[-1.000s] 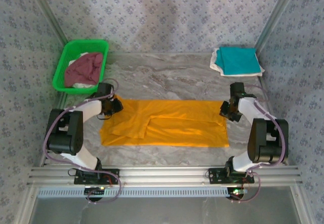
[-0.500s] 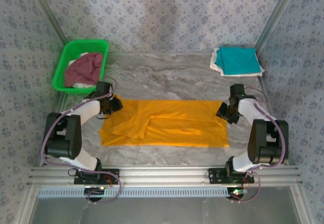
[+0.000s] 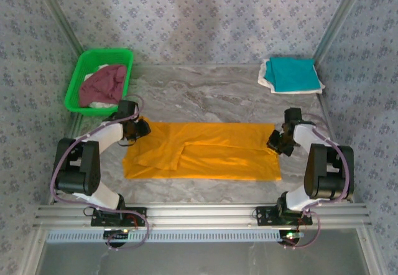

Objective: Fold and stack the t-shirts

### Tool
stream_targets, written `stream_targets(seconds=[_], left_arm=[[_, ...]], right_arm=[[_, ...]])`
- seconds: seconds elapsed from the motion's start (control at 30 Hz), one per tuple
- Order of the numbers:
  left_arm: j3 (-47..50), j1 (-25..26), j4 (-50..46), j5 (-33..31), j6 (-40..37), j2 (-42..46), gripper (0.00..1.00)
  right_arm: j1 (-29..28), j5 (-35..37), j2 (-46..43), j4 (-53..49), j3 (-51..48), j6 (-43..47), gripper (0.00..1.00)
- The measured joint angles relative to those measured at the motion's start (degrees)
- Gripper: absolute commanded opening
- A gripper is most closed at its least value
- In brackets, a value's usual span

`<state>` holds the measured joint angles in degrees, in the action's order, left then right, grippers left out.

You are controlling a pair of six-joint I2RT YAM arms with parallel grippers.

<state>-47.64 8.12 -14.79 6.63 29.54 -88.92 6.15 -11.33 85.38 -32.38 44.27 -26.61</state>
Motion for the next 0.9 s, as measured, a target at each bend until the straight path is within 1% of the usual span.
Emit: stream_targets(seconds=[0.1,0.37,0.4,0.47,0.5,0.57,0.63,0.9], left_arm=[[0.0,0.0,0.0,0.0,0.0,0.0,0.3],[0.0,-0.1,0.0,-0.7,0.0,0.0,0.3],[0.0,-0.2,0.0,-0.7,-0.1,0.0,0.3],[0.0,-0.3,0.0,-0.9,-0.2,0.0,0.3],[0.0,-0.3,0.0,-1.0,-0.2,0.0,0.3],[0.0,-0.3,0.0,-1.1,-0.2,0.0,0.3],[0.0,-0.3,0.0,-1.1,-0.2,0.0,0.3],[0.0,-0.3,0.0,-1.1,-0.2,-1.0,0.3]], right_arm=[[0.9,0.1,-0.5,0.0,-0.1,0.3,0.01],[1.5,1.4,-1.5,-0.9,0.0,1.1,0.0],[1.5,1.6,-1.5,-1.0,0.0,1.2,0.01],[1.6,1.9,-1.5,-1.1,0.0,1.3,0.21],[1.6,2.1,-1.5,-1.1,0.0,1.4,0.26],[1.6,2.2,-1.5,-1.1,-0.1,1.6,0.29],[1.4,2.1,-1.5,-0.9,-0.2,1.8,0.28],[-0.2,1.9,0.1,1.0,-0.3,1.8,0.18]])
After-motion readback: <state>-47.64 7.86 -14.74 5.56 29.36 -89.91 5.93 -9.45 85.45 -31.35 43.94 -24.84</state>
